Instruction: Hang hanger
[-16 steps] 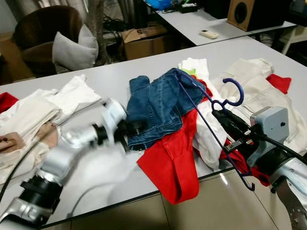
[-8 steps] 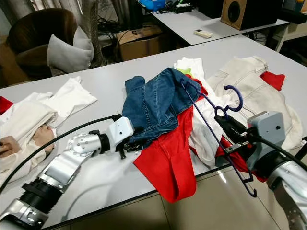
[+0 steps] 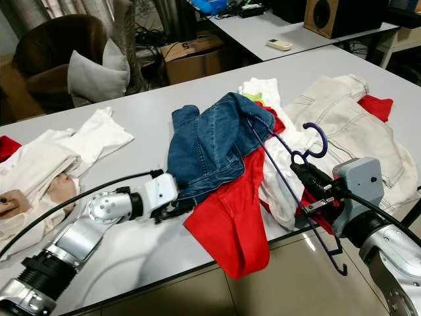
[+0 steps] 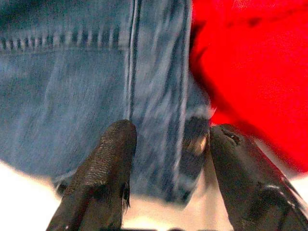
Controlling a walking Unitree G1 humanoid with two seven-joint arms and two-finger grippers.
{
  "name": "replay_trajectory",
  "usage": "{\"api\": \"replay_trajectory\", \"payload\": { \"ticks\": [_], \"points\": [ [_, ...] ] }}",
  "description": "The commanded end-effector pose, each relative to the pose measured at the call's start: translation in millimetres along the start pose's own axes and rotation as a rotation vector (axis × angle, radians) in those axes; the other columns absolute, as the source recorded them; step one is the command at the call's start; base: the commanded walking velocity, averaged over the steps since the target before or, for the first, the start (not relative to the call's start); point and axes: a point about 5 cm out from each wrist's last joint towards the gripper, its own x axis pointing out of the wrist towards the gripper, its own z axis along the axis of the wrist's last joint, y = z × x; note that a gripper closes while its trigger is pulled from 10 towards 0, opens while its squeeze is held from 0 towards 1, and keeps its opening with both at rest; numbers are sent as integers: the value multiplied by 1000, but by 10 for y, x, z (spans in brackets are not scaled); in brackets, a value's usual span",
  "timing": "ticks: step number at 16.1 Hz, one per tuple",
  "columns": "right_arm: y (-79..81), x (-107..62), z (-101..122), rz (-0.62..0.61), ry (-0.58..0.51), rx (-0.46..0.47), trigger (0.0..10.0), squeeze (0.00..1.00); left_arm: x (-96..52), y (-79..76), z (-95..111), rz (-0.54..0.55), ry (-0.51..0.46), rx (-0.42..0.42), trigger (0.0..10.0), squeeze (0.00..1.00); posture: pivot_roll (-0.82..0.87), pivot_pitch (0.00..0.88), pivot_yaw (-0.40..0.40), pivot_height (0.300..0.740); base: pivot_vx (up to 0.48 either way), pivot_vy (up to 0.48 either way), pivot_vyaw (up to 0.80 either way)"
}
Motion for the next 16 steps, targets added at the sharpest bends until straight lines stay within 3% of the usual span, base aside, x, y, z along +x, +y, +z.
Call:
{"api": "replay_trajectory", "payload": {
  "ticks": [1,4,5,6,12,16],
  "points": [
    [57,11,45,19,-18,-14,10000,0,-34,78,-33,33,39,61,10000,0,-259,0,168,719,0,0,0],
    [78,26,45,19,-23,-12,10000,0,-58,135,-71,78,67,105,10000,0,-257,0,172,719,0,0,0],
    [82,34,44,19,-26,-9,10000,0,-59,165,-62,112,51,96,4157,0,-253,0,173,719,0,0,0],
    [82,44,45,18,-29,-7,10000,0,-59,212,-34,162,23,71,0,0,-249,0,170,719,0,0,0],
    [79,78,60,15,-39,-3,10000,0,-43,267,-46,250,18,44,0,0,-248,0,169,719,0,0,0],
    [88,78,53,16,-36,1,10000,0,-1,79,-166,144,81,61,0,0,-249,0,164,719,0,0,0]
  ]
}}
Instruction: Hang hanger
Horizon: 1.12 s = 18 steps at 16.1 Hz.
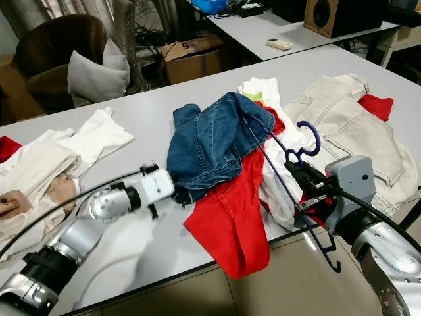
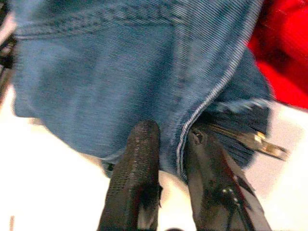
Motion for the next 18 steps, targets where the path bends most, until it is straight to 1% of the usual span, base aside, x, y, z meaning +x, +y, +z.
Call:
{"api": "replay_trajectory", "payload": {
  "ticks": [1,4,5,6,7,8,9,11,12,14,15,16,17,18],
  "points": [
    [18,13,48,4,-23,-7,10000,0,-29,-5,-88,-2,45,3,0,0,-248,0,160,719,0,0,0],
    [9,15,56,5,-25,-8,10000,0,-22,31,-90,28,56,0,0,0,-246,0,158,719,0,0,0],
    [11,12,82,10,-53,15,10000,0,-28,103,-23,68,-3,-141,0,0,-241,0,153,719,0,0,0],
    [13,8,100,15,-68,24,10000,0,-32,136,7,87,-29,-190,0,0,-239,0,153,719,0,0,0],
    [25,-16,157,41,-109,37,10000,0,-43,231,85,128,-84,-268,0,0,-239,0,150,719,0,0,0],
    [32,-35,186,56,-131,48,10000,0,-47,287,131,153,-115,-302,0,0,-239,0,150,719,0,0,0],
    [44,-102,255,104,-183,75,10000,0,-66,446,263,213,-200,-393,0,0,-240,0,149,719,0,0,0],
    [42,-169,316,152,-227,103,10000,0,-89,593,395,255,-282,-469,0,0,-241,0,149,719,0,0,0],
    [58,-213,356,200,-251,123,10000,0,-110,692,493,277,-338,-510,0,0,-241,0,149,719,0,0,0],
    [157,-310,350,341,-219,164,10000,0,-148,890,681,306,-427,-554,0,0,-244,0,147,719,0,0,0],
    [242,-367,297,430,-159,185,10000,0,-161,968,785,303,-466,-559,0,0,-248,0,148,719,0,0,0],
    [298,-406,259,481,-117,196,10000,0,-173,1000,841,297,-482,-558,0,0,-249,0,150,719,0,0,0],
    [331,-422,241,504,-100,209,10000,0,-177,1011,862,296,-485,-552,0,0,-249,0,150,719,0,0,0],
    [407,-444,156,532,-41,242,10000,0,-206,1064,932,310,-494,-522,0,0,-250,0,156,719,0,0,0]
  ]
}}
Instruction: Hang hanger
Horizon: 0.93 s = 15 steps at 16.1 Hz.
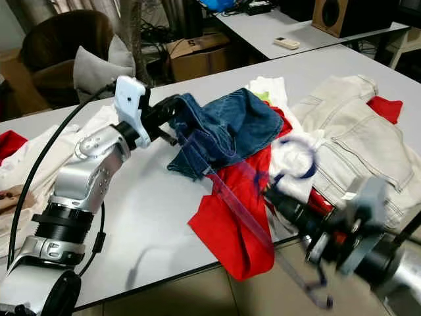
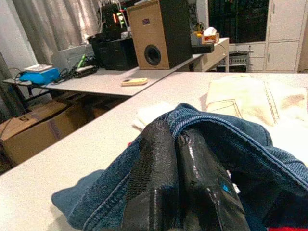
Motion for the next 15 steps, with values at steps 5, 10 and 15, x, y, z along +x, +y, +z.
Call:
{"api": "replay_trajectory", "payload": {
  "ticks": [5,10,15],
  "points": [
    [-203,62,-72,-168,44,1,10000,0,-33,75,225,-42,14,183,0,0,-238,0,158,719,0,0,0],
    [-259,51,-95,-205,77,-6,10000,0,-82,275,360,18,41,308,0,0,-233,0,155,719,0,0,0],
    [-389,58,-94,-305,75,-25,10000,0,-94,302,403,33,41,345,0,0,-229,0,145,719,0,0,0]
  ]
}}
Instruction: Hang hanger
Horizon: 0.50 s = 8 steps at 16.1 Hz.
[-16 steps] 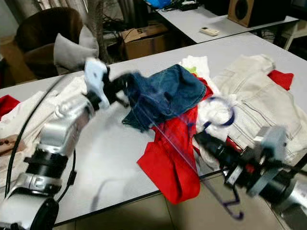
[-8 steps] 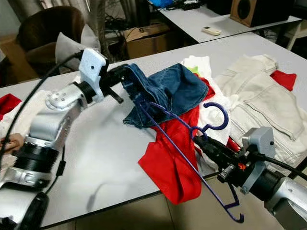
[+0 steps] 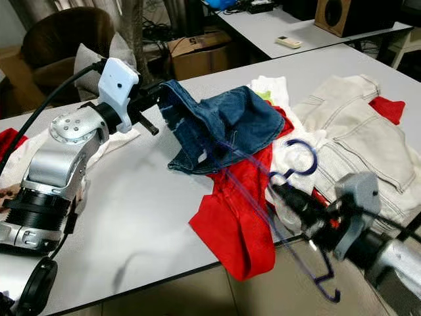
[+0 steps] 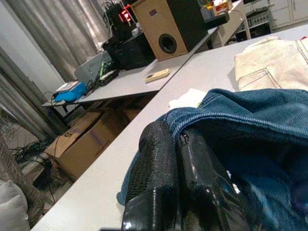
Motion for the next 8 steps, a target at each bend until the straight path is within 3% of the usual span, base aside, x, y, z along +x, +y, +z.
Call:
{"api": "replay_trajectory", "payload": {
  "ticks": [1,5,8],
  "points": [
    [-70,44,-4,-68,2,-6,10000,0,-29,120,110,37,-15,63,0,0,-223,0,139,719,0,0,0],
    [-124,103,50,-49,-1,-31,10000,0,-156,290,76,86,19,108,0,0,-209,0,115,719,0,0,0],
    [-201,408,-58,-95,27,-45,10000,0,-191,298,198,70,-40,90,0,0,-192,0,99,719,0,0,0]
  ]
}}
